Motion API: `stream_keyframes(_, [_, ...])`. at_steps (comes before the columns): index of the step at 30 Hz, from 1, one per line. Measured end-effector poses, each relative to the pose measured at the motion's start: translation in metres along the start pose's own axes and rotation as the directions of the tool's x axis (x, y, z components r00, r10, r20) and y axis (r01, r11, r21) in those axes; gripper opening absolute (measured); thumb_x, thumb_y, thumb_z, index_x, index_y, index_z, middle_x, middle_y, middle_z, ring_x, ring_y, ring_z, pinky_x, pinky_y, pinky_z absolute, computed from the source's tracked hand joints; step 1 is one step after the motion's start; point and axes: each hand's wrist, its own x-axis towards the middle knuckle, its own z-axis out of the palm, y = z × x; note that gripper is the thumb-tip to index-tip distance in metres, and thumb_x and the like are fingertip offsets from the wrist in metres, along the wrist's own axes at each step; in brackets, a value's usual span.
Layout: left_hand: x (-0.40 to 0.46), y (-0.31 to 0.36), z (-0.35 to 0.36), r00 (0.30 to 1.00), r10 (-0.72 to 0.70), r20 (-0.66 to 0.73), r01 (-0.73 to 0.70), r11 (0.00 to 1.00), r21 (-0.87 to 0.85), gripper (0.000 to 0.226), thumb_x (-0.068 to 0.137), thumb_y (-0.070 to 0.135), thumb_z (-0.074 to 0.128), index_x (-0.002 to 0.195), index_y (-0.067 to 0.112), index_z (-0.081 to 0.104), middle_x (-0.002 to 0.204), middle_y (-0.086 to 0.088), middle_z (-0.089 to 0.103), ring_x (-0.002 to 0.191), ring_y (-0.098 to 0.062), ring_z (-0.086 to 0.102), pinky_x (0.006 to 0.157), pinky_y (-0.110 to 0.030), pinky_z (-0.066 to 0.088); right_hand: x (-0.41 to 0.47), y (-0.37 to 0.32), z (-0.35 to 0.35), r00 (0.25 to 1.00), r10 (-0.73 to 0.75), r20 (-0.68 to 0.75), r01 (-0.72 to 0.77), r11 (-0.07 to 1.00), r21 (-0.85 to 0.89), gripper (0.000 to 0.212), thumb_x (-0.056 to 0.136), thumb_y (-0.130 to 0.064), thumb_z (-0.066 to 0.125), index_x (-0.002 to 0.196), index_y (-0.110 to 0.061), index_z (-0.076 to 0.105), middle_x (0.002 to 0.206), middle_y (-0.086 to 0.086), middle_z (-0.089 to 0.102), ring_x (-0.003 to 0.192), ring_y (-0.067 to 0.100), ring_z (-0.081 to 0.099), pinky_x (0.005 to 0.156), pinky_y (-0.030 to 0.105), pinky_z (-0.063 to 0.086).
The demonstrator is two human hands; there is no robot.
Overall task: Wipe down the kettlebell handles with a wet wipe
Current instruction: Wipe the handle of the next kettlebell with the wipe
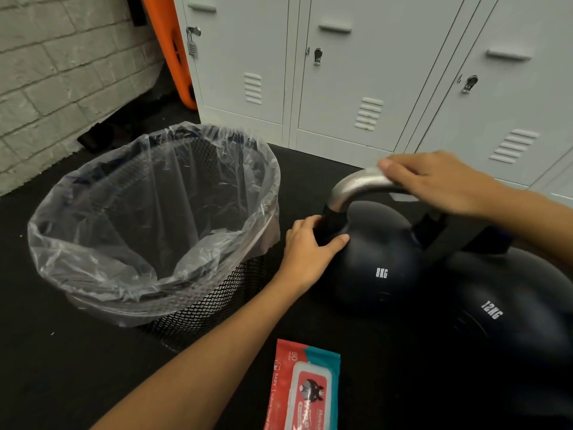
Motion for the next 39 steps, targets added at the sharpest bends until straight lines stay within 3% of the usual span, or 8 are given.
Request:
stream_keyframes(4, [0.007, 0.01, 0.001, 0.999, 0.03, -0.041, -0.03, 0.999, -0.011, 0.056, 0.083, 0.042, 0.069, 0.131, 0.018, 0.053, 0.129, 0.001, 0.05, 0.123, -0.018, 0.045, 0.105, -0.04, 0.039, -0.011, 0.023, -0.006, 0.982, 0.176, 0.068, -0.185, 0.965, 0.185, 0.052, 0.104, -0.046, 0.029, 0.081, -0.011, 0.059, 0.089, 0.005, 0.062, 0.096, 0.031, 0.055, 0.082, 0.035, 0.034])
stream_keyframes(9, [0.01, 0.01, -0.002, 0.999, 0.03, -0.021, -0.031, 0.999, -0.029, 0.05, 0.083, 0.037, 0.07, 0.128, 0.02, 0.055, 0.124, 0.002, 0.057, 0.117, -0.013, 0.051, 0.102, -0.034, 0.042, 0.005, 0.008, -0.01, 0.974, 0.194, 0.12, -0.207, 0.973, 0.107, 0.048, 0.106, -0.036, 0.027, 0.096, -0.003, 0.061, 0.11, 0.019, 0.061, 0.103, 0.032, 0.053, 0.087, 0.036, 0.037])
stream_keyframes(12, [0.009, 0.008, -0.005, 0.999, 0.04, -0.006, -0.04, 0.998, -0.042, 0.049, 0.084, 0.032, 0.071, 0.129, 0.021, 0.055, 0.125, 0.002, 0.058, 0.111, -0.006, 0.052, 0.093, -0.021, 0.039, 0.017, -0.021, -0.004, 0.991, 0.058, 0.121, -0.053, 0.998, -0.044, 0.042, 0.107, -0.035, 0.026, 0.078, -0.016, 0.051, 0.097, 0.012, 0.059, 0.101, 0.035, 0.054, 0.09, 0.041, 0.04])
stream_keyframes(16, [0.007, 0.007, -0.004, 1.0, 0.023, -0.02, -0.024, 0.998, -0.057, 0.052, 0.081, 0.032, 0.074, 0.128, 0.018, 0.056, 0.124, 0.001, 0.058, 0.11, -0.007, 0.054, 0.09, -0.019, 0.039, 0.02, -0.043, 0.03, 0.985, -0.169, 0.039, 0.165, 0.843, -0.512, 0.052, 0.1, -0.041, 0.014, 0.113, -0.023, 0.061, 0.113, 0.003, 0.063, 0.11, 0.027, 0.058, 0.1, 0.044, 0.033])
stream_keyframes(21, [0.005, 0.0, -0.006, 0.999, -0.015, -0.032, 0.012, 0.995, -0.101, 0.062, 0.08, 0.031, 0.075, 0.135, 0.015, 0.05, 0.129, 0.002, 0.055, 0.118, -0.008, 0.05, 0.095, -0.02, 0.038, 0.017, -0.03, 0.06, 0.895, -0.429, 0.118, 0.37, 0.57, -0.733, 0.036, 0.075, -0.027, 0.075, 0.11, -0.018, 0.072, 0.108, 0.006, 0.069, 0.113, 0.026, 0.063, 0.109, 0.053, 0.021])
stream_keyframes(26, [0.01, -0.002, -0.015, 0.995, -0.027, -0.094, 0.011, 0.987, -0.163, 0.058, 0.082, 0.019, 0.073, 0.135, 0.016, 0.049, 0.132, 0.002, 0.053, 0.115, -0.007, 0.05, 0.096, -0.021, 0.038, 0.0, -0.009, 0.038, 0.88, -0.474, 0.03, 0.389, 0.681, -0.62, 0.048, 0.093, -0.026, 0.052, 0.141, -0.021, 0.052, 0.139, 0.007, 0.056, 0.128, 0.025, 0.054, 0.111, 0.053, 0.021])
stream_keyframes(32, [0.009, 0.004, -0.012, 0.994, -0.01, -0.113, -0.008, 0.987, -0.163, 0.049, 0.087, 0.016, 0.068, 0.132, 0.017, 0.051, 0.13, 0.002, 0.055, 0.113, -0.005, 0.05, 0.095, -0.02, 0.037, -0.025, 0.025, 0.022, 0.981, -0.132, -0.143, 0.084, 0.95, -0.301, 0.056, 0.1, -0.054, 0.016, 0.151, -0.036, 0.028, 0.142, -0.006, 0.053, 0.126, 0.022, 0.053, 0.11, 0.044, 0.027])
stream_keyframes(39, [0.008, 0.025, -0.013, 0.985, 0.042, -0.167, -0.08, 0.97, -0.23, 0.037, 0.095, 0.007, 0.049, 0.13, 0.016, 0.054, 0.129, 0.0, 0.057, 0.111, -0.005, 0.052, 0.094, -0.018, 0.037, -0.012, -0.005, 0.037, 0.977, -0.165, -0.132, 0.107, 0.926, -0.363, 0.054, 0.099, -0.046, 0.024, 0.146, -0.029, 0.042, 0.135, 0.0, 0.057, 0.12, 0.026, 0.056, 0.104, 0.044, 0.031])
